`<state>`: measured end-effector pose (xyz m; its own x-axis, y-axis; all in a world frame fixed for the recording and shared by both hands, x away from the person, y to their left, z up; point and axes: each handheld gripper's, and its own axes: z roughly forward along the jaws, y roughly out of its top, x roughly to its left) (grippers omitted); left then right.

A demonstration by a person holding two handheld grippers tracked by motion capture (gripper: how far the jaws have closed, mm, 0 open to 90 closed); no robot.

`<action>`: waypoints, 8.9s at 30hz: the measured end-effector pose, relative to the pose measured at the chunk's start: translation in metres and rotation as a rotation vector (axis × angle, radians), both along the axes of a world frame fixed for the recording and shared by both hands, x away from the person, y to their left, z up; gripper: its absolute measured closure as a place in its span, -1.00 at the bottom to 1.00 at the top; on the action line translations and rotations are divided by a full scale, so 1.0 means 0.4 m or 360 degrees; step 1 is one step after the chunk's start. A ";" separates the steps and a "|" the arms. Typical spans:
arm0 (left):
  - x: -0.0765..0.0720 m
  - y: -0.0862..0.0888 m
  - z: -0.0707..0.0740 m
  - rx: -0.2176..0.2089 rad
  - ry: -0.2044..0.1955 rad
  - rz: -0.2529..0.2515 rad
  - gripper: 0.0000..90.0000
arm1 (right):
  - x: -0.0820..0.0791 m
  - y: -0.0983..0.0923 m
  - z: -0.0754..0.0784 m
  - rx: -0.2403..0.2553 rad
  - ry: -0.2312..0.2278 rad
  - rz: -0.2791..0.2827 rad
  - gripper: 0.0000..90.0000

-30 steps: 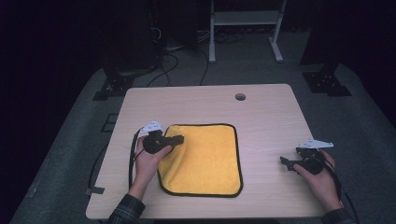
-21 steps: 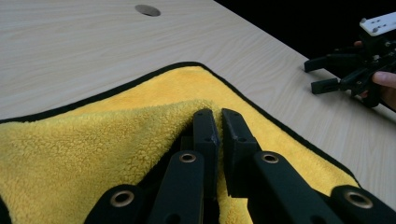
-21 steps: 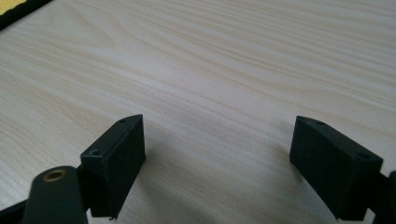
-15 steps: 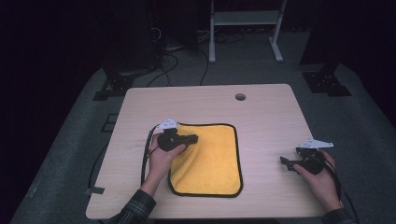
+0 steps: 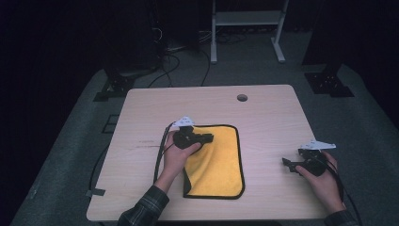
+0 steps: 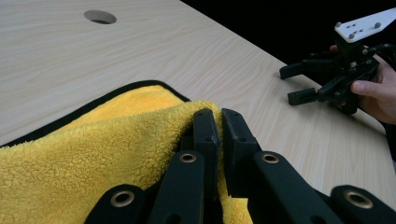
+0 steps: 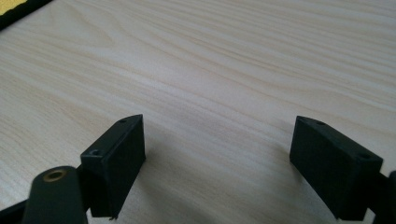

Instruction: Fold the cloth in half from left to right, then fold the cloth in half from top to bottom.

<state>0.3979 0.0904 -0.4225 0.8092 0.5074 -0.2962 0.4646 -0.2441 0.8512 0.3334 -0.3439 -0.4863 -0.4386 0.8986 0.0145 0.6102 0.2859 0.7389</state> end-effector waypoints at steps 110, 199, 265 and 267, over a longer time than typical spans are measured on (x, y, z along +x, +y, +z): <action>-0.203 0.390 -0.152 0.0679 -0.0086 0.0362 -0.96 | -0.005 -0.008 0.006 -0.0004 -0.0018 0.0006 -0.29; -0.194 0.388 -0.153 0.0688 -0.0080 0.0345 -1.00 | 0.140 0.637 0.126 0.0226 -0.0026 0.1000 0.20; -0.194 0.388 -0.153 0.0688 -0.0080 0.0346 -1.00 | 0.291 0.460 0.133 0.0330 -0.0111 0.0541 0.72; -0.194 0.388 -0.153 0.0688 -0.0080 0.0346 -1.00 | 0.302 0.451 0.125 0.0331 -0.0102 0.0512 0.72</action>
